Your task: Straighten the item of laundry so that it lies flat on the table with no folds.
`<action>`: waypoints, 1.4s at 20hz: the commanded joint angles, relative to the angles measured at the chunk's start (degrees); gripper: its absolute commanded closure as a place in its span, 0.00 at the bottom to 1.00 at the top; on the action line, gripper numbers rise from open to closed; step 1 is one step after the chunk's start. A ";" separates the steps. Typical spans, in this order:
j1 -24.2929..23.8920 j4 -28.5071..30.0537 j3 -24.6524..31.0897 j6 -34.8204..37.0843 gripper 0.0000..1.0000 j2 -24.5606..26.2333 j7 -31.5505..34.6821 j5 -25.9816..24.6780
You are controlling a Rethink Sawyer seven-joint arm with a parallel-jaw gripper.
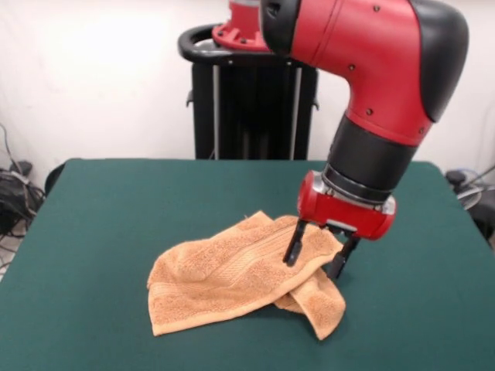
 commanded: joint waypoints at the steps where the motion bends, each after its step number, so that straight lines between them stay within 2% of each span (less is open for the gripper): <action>1: -1.92 6.57 5.44 5.27 0.00 -1.63 7.21 -1.25; 10: -1.41 9.13 5.34 2.64 0.00 -1.61 8.53 -1.52; 23: 0.12 9.28 5.74 -0.78 0.00 1.45 12.44 0.57; 28: -0.16 10.76 6.06 -2.03 0.00 0.56 12.38 0.67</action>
